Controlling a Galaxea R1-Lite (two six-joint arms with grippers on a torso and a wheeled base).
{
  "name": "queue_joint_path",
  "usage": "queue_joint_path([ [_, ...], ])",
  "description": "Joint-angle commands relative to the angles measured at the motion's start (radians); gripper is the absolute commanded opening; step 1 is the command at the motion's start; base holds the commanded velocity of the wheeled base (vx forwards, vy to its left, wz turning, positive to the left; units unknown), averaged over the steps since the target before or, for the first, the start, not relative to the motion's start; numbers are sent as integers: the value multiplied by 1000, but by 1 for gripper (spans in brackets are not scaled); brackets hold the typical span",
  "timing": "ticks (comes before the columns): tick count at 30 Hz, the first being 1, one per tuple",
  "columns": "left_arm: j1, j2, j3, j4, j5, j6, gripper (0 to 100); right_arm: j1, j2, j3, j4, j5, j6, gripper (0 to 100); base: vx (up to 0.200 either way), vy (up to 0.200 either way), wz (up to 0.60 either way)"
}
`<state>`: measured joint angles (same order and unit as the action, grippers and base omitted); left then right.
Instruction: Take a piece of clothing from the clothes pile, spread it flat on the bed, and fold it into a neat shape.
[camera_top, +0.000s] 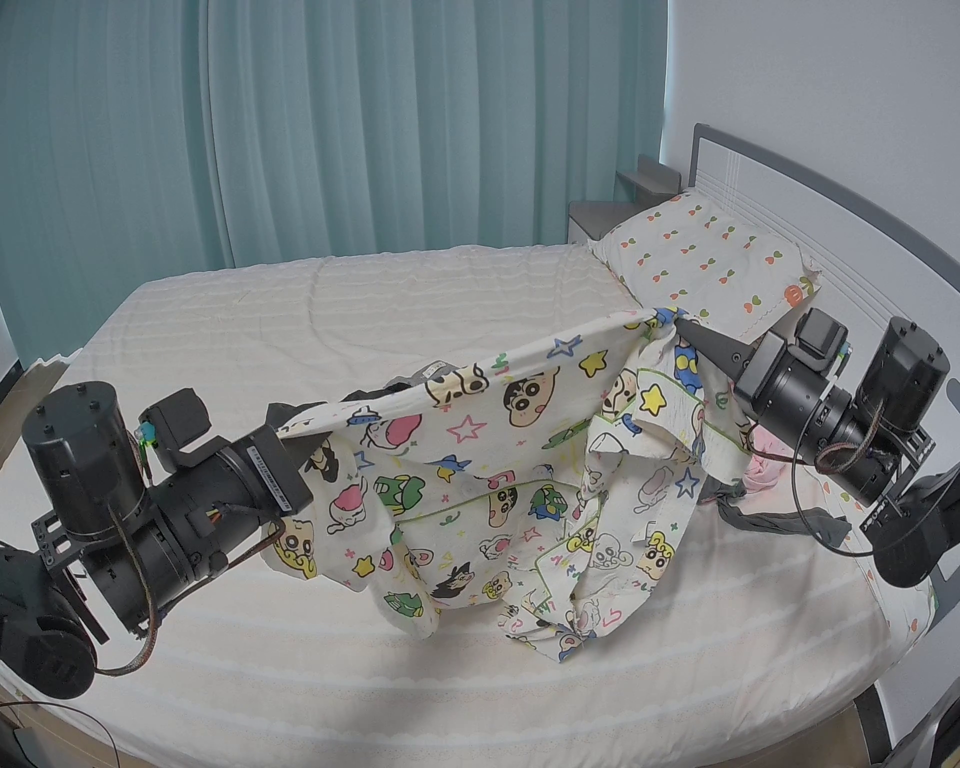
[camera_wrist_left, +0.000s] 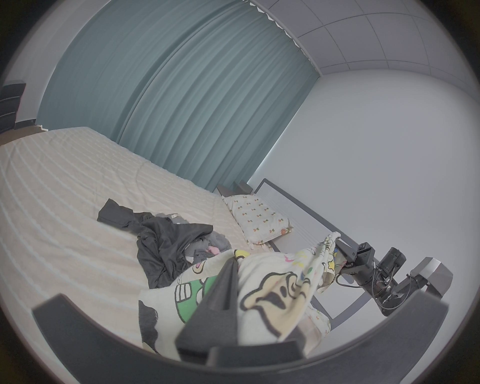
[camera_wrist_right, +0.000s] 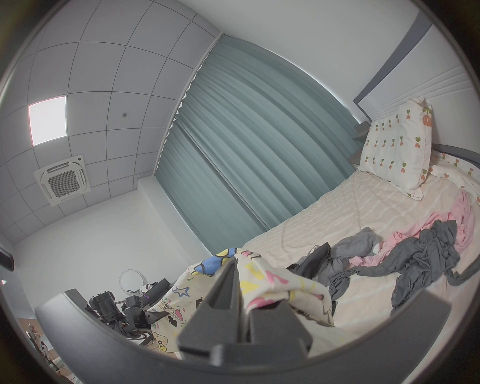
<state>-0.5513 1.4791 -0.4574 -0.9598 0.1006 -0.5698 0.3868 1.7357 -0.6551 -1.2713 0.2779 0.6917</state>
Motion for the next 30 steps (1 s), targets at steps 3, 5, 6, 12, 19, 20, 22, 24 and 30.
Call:
queue_joint_path([
  [3,-2,-33,-7,0,33,-7,0,7,-30,-52,41,6,0,0,0,0,0],
  [5,-2,-31,2,0,33,-7,0,15,-24,-46,39,4,0,0,0,0,0],
  [6,-6,-31,22,0,31,-10,0,18,-18,-21,33,3,3,0,0,0,0],
  [12,-16,-25,69,0,30,-51,0,21,-13,57,29,9,11,0,0,0,0],
  [19,-18,-23,98,0,30,-76,0,21,-16,72,30,9,26,0,-114,0,0],
  [20,-18,-23,102,0,30,-76,0,21,-19,74,30,9,26,0,-200,0,0],
  [22,-18,-23,108,0,30,-76,0,24,-21,74,32,9,26,0,-200,0,0],
  [24,-18,-28,111,0,30,-78,0,26,-22,75,32,9,28,0,-200,0,0],
  [30,-22,-25,117,0,33,-74,0,43,-25,84,32,7,28,0,-100,0,0],
])
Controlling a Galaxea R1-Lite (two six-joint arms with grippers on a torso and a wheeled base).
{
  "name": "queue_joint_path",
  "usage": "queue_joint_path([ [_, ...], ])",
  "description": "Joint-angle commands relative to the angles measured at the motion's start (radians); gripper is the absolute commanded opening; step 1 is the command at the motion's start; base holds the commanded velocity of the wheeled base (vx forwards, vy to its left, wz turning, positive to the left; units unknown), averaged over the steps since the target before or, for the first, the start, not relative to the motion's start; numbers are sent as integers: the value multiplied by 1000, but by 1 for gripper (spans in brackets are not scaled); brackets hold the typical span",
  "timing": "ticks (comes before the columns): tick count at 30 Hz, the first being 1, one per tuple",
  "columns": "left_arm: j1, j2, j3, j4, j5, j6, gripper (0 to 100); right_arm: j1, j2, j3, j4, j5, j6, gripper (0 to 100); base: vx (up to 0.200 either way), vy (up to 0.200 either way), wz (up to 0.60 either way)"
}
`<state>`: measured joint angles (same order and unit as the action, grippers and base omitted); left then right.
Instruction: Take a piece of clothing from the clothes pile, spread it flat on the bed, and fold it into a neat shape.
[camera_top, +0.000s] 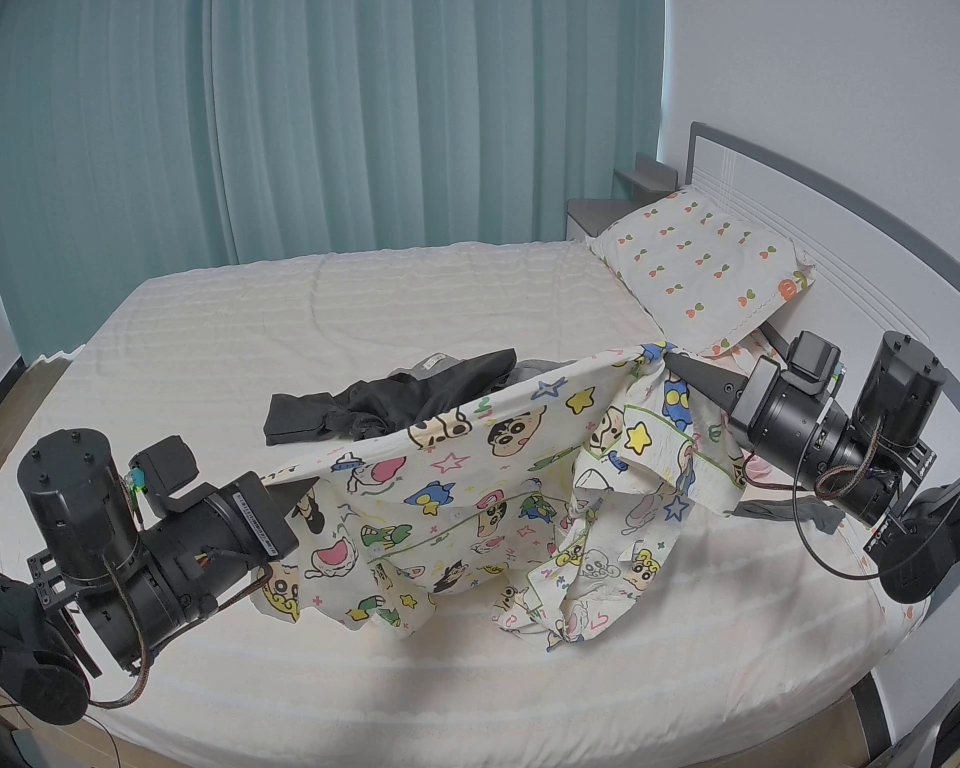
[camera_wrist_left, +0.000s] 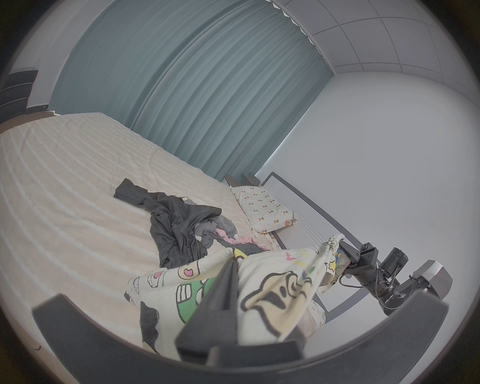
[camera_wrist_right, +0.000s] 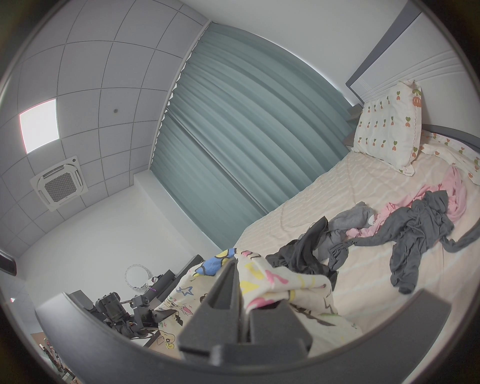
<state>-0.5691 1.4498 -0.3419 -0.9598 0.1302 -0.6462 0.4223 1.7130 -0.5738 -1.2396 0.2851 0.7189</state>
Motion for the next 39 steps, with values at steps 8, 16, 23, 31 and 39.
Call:
queue_joint_path([
  [8,-17,-2,4,0,8,2,0,10,-13,5,-1,-1,1,0,0,0,0],
  [16,-1,-20,3,-2,11,5,0,13,-21,5,0,-1,1,0,0,150,0],
  [23,31,-35,1,0,11,11,0,21,-21,2,0,-1,1,0,0,200,0],
  [31,54,-60,-2,0,8,11,0,49,-23,-8,0,-4,-1,0,0,200,0],
  [39,109,-88,0,1,6,14,0,72,-21,-9,2,-6,-1,0,0,200,0],
])
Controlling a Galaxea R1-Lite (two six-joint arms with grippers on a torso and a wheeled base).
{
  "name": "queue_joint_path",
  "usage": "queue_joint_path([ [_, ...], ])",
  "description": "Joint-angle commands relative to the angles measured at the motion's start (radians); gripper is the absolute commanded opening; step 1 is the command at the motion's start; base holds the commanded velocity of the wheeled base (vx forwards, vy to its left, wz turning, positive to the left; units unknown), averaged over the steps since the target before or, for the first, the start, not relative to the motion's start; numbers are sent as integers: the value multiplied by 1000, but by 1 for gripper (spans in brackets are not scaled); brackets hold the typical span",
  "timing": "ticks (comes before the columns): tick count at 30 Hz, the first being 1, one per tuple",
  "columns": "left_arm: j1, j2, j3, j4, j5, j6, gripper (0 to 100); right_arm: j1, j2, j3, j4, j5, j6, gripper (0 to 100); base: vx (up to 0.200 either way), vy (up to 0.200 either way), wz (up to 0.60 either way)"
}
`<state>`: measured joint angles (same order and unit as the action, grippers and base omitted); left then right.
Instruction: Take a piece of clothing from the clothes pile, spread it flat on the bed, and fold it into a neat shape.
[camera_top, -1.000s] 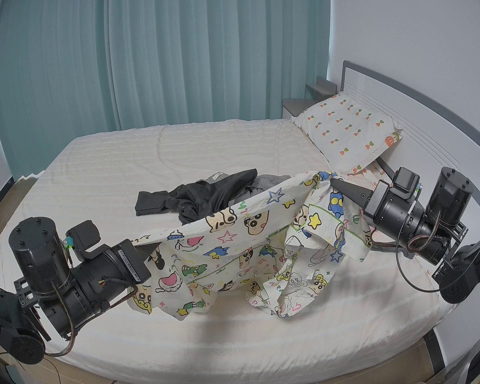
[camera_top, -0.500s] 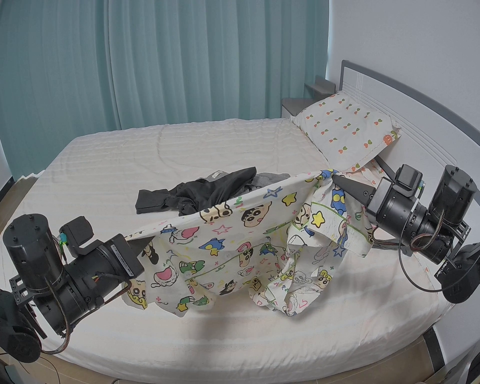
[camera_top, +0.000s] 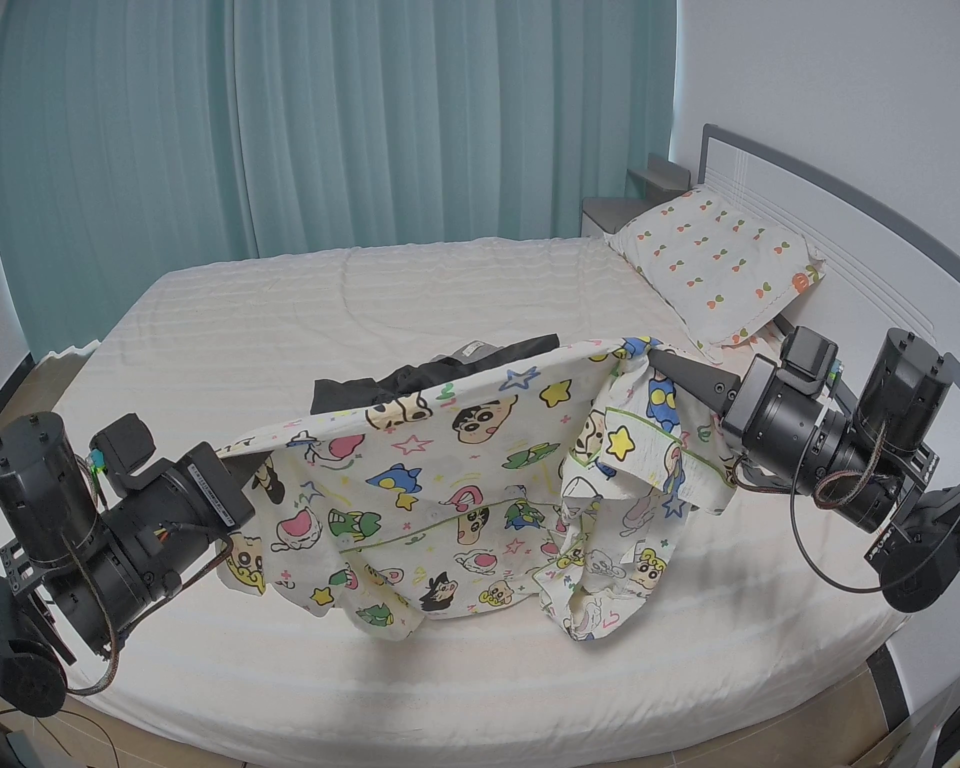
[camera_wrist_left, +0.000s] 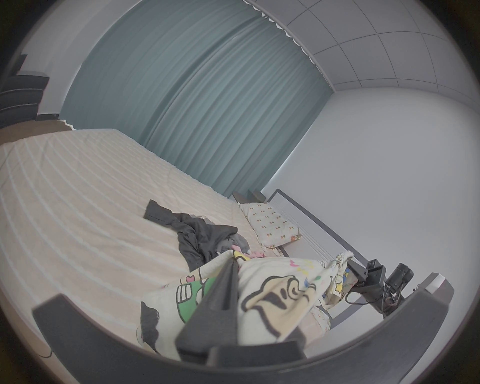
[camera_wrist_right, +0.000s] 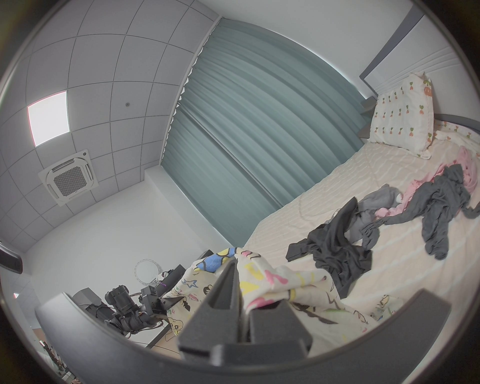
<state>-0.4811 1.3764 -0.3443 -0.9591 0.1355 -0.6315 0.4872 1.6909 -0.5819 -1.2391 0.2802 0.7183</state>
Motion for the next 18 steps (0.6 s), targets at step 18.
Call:
queue_joint_path([
  [18,61,-23,7,5,1,-1,0,63,18,-30,10,-3,-2,0,0,200,0],
])
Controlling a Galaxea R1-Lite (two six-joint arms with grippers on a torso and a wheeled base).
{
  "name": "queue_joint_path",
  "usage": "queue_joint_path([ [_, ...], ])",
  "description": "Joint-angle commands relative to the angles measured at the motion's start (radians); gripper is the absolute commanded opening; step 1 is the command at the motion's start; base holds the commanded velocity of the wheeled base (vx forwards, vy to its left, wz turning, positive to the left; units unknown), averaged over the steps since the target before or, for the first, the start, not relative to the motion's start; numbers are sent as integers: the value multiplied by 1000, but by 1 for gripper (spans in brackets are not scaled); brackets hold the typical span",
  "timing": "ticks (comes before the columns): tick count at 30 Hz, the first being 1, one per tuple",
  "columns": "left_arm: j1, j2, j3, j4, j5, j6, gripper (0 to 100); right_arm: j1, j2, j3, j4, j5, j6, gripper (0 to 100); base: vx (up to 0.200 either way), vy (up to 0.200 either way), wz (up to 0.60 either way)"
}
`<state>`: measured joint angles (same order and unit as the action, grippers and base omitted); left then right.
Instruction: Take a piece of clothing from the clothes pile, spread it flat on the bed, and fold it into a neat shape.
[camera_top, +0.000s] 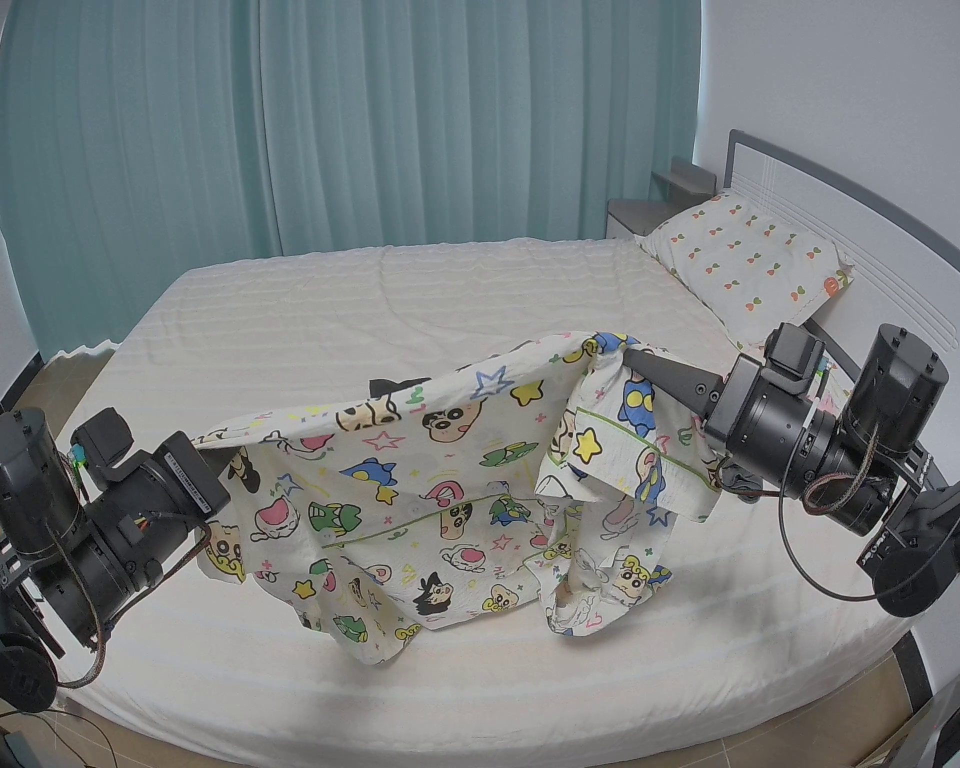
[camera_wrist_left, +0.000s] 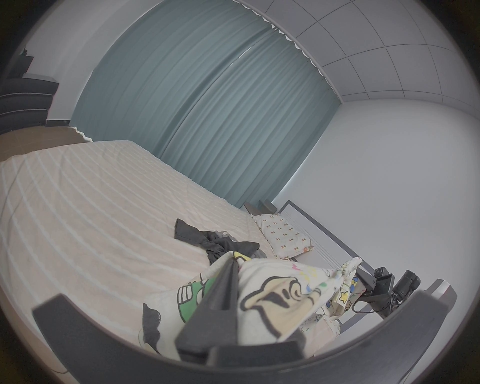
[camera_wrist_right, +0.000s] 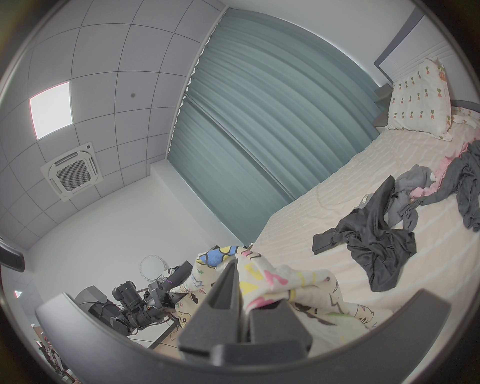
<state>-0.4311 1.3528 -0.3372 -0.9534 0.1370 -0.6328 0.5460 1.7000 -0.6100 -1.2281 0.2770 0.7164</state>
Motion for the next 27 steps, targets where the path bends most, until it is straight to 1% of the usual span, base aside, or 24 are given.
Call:
queue_joint_path([
  [1,14,0,0,-1,0,-1,0,5,10,-2,-1,1,0,0,0,200,0],
  [16,60,5,0,-1,-2,-2,0,61,52,-42,-1,-7,-3,0,0,200,0],
  [27,68,0,0,-2,0,-2,0,71,44,-53,-1,-9,-6,0,0,200,0],
])
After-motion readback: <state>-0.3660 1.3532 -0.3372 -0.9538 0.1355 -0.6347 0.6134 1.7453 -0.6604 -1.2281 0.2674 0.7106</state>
